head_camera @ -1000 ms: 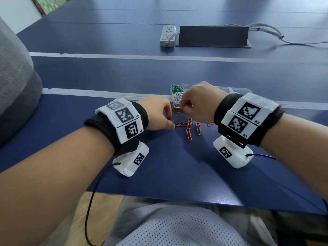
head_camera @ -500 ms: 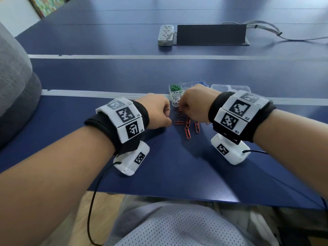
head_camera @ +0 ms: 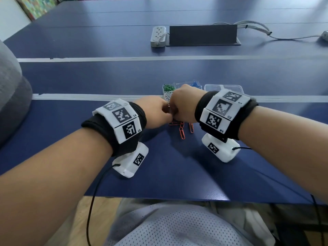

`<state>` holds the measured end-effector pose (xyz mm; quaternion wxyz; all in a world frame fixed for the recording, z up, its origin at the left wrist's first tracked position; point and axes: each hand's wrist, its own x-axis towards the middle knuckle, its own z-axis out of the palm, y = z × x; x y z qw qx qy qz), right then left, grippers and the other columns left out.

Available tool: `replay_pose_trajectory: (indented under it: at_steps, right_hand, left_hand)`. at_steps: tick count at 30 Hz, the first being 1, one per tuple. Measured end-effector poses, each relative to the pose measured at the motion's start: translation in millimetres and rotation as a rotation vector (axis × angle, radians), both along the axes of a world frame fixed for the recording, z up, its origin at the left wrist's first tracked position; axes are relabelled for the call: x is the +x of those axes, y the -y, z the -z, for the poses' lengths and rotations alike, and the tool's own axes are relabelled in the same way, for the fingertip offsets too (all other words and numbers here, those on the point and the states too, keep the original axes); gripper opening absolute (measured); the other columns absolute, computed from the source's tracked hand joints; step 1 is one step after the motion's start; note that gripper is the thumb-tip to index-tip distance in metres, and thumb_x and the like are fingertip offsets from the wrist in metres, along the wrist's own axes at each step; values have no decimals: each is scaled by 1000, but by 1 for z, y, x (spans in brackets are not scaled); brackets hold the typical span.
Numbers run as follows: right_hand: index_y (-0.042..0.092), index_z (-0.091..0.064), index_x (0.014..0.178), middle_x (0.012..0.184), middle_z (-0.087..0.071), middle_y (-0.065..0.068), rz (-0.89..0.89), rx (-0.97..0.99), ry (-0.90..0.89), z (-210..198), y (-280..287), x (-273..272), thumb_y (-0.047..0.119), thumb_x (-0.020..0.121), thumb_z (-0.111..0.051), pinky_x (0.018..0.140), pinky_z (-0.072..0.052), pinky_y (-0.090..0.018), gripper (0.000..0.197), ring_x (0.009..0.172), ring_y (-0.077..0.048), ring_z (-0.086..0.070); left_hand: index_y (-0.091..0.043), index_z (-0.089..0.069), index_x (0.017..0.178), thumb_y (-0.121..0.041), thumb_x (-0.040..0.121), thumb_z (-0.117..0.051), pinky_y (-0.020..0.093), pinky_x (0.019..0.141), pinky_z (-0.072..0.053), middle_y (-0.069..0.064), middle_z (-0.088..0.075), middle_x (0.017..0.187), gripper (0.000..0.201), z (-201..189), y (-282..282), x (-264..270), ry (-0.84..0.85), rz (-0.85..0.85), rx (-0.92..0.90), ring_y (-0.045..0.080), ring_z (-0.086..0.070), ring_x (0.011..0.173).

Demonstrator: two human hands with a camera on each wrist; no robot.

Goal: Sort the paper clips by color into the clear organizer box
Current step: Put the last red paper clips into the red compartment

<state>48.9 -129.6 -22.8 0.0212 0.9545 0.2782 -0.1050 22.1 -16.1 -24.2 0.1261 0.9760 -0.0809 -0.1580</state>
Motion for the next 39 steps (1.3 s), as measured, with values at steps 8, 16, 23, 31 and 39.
replay_pose_trajectory:
  at_steps: [8,16,23,31,39]
  right_hand:
    - [29,-69,107,71,-62,4,198,222,-243,-13,26,5,9,84,-50,84,-55,-28,35,76,-19,-61]
    - [5,-63,75,70,-57,-13,586,721,-663,-8,72,8,-4,88,-47,48,-54,-18,23,46,-16,-57]
    - [6,-64,79,64,-57,-5,541,624,-531,-5,89,13,16,88,-60,49,-47,-19,14,52,-14,-50]
    - [30,-64,70,54,-51,16,39,89,-121,-4,67,-1,17,71,-73,68,-49,-23,16,62,-8,-51]
    - [29,-51,81,60,-42,15,-45,-13,-62,-5,61,-9,21,74,-62,46,-23,-14,15,75,-13,-45]
  left_hand:
    - [-26,-73,93,-33,71,-77,24,68,-38,-11,-45,67,23,3,2,3,77,83,24,17,-51,79]
    - [-20,-58,67,-30,80,-58,28,70,-47,-2,-57,69,16,5,4,0,81,158,99,20,-54,76]
    - [-11,-41,55,-28,89,-40,23,55,-34,7,-46,61,38,-1,12,4,-6,-28,-46,24,-44,64]
    - [-17,-33,60,-33,99,-35,27,66,-29,-1,-40,66,42,4,24,7,-34,136,93,21,-41,77]
    - [-18,-52,105,-16,96,-42,29,85,-39,5,-59,101,13,4,23,8,-49,78,-47,22,-53,97]
